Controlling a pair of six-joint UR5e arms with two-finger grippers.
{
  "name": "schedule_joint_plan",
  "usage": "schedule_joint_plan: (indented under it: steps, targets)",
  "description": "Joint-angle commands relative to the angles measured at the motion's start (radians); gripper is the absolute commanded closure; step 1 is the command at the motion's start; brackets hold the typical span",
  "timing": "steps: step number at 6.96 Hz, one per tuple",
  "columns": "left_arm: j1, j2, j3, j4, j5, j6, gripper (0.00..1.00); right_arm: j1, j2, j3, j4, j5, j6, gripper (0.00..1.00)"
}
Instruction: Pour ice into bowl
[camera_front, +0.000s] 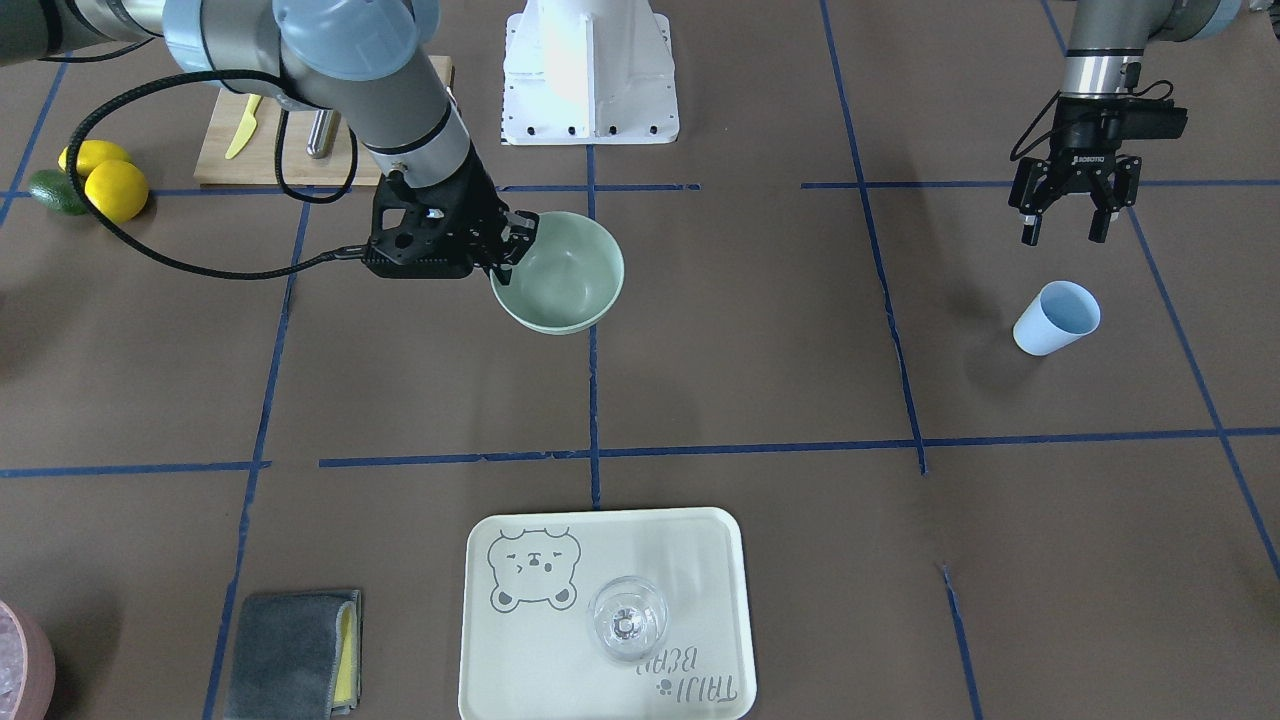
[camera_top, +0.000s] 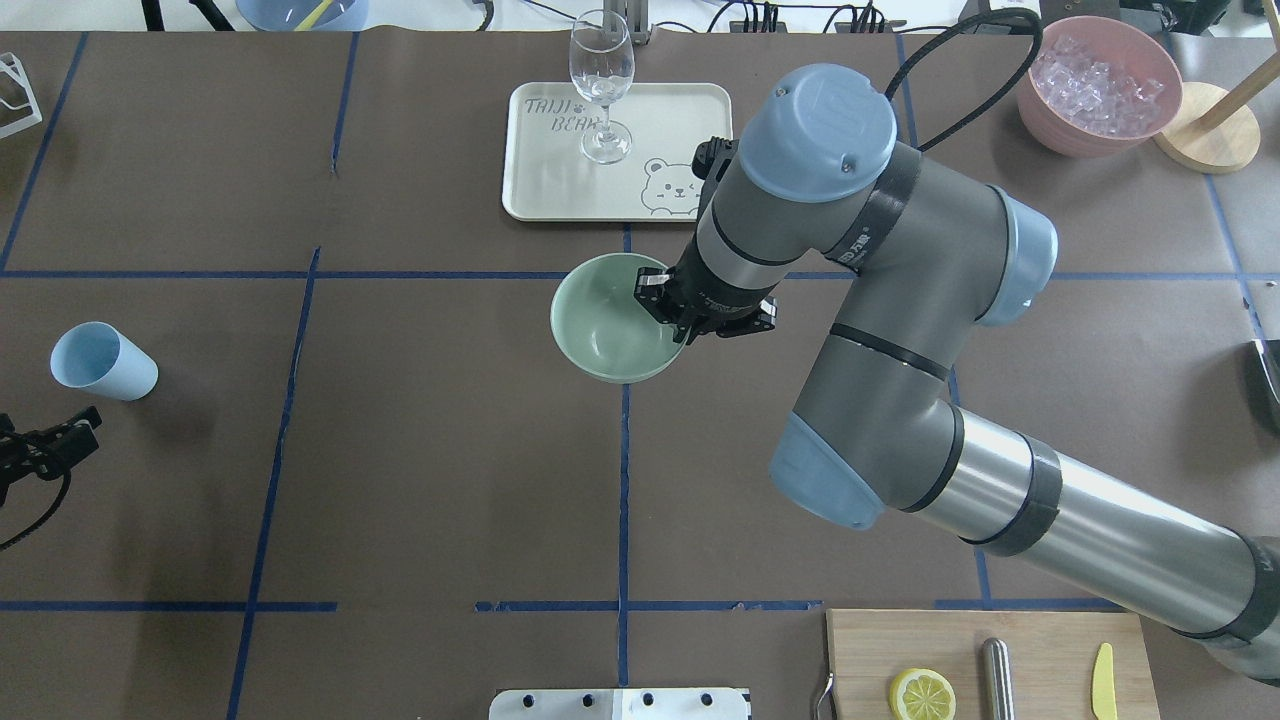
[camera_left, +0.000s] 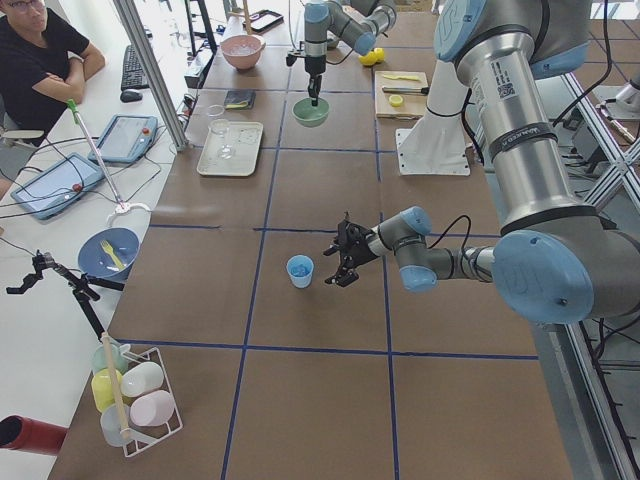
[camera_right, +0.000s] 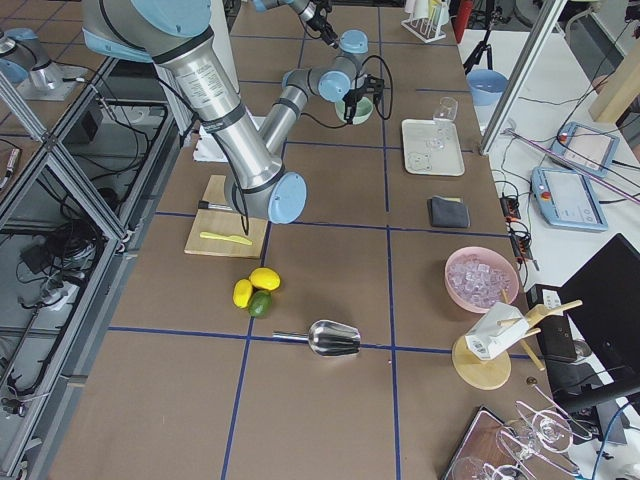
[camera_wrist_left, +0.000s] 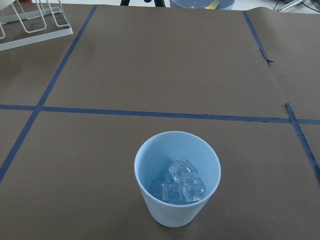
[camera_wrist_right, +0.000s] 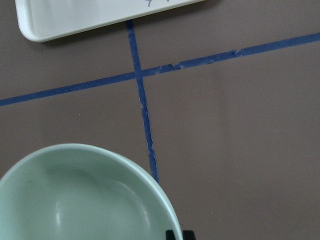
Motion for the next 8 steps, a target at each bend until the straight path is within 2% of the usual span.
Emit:
schedule_joint_plan:
  steps: [1,3,6,7,8]
  targets:
    - [0.009,-0.084,0.076,0.0,0.105,-0.009,0.0,-0.061,0.051,-0.051,0.001,-0.059,0.035,1.0]
    - [0.009,-0.15,0.136,0.0,0.18,-0.005,0.0,-0.099,0.071,-0.084,0.002,-0.093,0.036,1.0]
    - [0.012,-0.234,0.241,0.001,0.225,0.003,0.0,-0.139,0.138,-0.16,0.005,-0.11,0.039,1.0]
    - [0.012,-0.242,0.265,0.0,0.225,0.003,0.0,-0.159,0.175,-0.214,0.045,-0.122,0.05,1.0]
    - [0.009,-0.245,0.268,0.0,0.242,0.005,0.0,-0.17,0.183,-0.266,0.133,-0.134,0.093,1.0]
